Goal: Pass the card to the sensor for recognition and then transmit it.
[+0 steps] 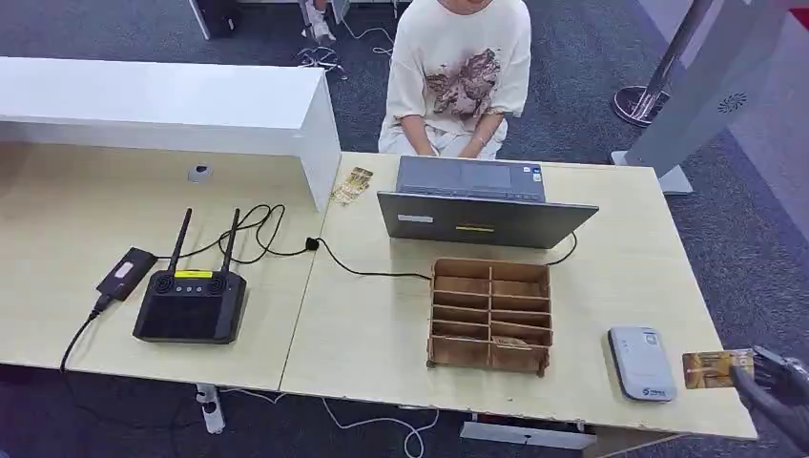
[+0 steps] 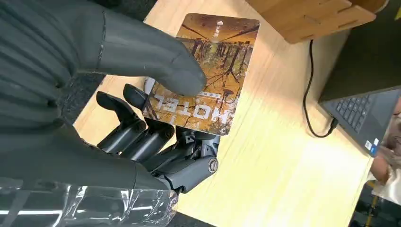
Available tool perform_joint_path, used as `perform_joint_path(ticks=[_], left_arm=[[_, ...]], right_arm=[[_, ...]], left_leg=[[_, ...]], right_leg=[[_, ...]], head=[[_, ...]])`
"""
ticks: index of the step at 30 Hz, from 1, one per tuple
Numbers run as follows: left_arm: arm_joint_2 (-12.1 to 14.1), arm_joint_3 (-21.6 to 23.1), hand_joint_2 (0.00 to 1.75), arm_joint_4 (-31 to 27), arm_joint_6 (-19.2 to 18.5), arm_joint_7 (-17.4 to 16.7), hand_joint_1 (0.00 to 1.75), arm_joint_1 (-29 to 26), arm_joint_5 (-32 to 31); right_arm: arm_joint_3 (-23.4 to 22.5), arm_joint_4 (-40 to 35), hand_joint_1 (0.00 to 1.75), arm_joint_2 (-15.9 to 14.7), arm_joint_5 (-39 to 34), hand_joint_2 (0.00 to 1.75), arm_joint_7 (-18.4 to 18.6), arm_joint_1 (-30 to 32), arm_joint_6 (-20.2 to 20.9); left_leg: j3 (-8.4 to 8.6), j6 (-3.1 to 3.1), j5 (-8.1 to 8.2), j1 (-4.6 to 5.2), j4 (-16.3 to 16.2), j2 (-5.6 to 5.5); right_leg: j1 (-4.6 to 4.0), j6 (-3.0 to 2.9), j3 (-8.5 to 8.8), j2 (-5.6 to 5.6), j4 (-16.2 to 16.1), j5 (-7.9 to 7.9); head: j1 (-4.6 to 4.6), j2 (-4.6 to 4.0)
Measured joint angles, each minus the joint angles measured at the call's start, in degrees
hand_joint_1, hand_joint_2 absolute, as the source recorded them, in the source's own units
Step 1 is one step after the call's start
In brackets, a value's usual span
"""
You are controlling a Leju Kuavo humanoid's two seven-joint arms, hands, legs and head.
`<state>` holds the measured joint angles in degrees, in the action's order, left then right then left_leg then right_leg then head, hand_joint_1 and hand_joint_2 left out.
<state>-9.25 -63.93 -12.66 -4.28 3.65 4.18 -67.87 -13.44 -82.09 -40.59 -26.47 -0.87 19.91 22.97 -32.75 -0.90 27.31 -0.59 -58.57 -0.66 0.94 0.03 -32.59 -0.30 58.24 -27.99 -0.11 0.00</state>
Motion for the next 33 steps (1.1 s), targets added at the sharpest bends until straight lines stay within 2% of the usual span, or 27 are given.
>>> perform_joint_path(ticks=[7, 17, 26, 33], left_arm=[[0.0, 0.0, 0.00, 0.0, 0.0, -0.5, 0.00, 0.1, -0.9], [0.0, 0.0, 0.00, 0.0, -0.1, -0.6, 0.00, 0.3, -1.7], [0.1, 0.0, 0.00, 0.0, -0.1, -0.6, 0.00, 0.3, -2.0], [0.1, 0.0, 0.00, 0.0, -0.2, -0.7, 0.00, 0.3, -2.5]], right_arm=[[2.9, 6.7, 1.75, 1.9, 8.1, 1.75, 0.1, -6.0, -1.7], [6.6, 18.3, 1.75, 4.7, 11.8, 1.75, -1.2, -13.8, -1.1], [8.0, 21.7, 1.75, 6.0, 12.2, 1.75, -1.4, -15.9, -1.2], [9.1, 25.1, 1.75, 7.5, 16.6, 1.75, -1.6, -19.2, -3.2]], left_leg=[[0.05, 0.00, 0.00, 0.00, 0.0, 0.20], [0.04, 0.00, 0.00, 0.00, 0.0, 0.17], [0.02, 0.00, 0.00, 0.00, 0.0, 0.14], [0.04, 0.01, -0.01, 0.00, 0.0, 0.16]], right_leg=[[0.00, -0.01, -0.01, 0.22, 0.0, 0.01], [0.00, -0.01, 0.00, 0.21, 0.0, 0.01], [0.00, -0.01, -0.01, 0.18, 0.0, 0.01], [0.00, -0.01, 0.00, 0.19, 0.0, 0.01]], head=[[-0.02, 0.00], [-0.02, 0.00], [-0.02, 0.00], [-0.02, 0.00]])
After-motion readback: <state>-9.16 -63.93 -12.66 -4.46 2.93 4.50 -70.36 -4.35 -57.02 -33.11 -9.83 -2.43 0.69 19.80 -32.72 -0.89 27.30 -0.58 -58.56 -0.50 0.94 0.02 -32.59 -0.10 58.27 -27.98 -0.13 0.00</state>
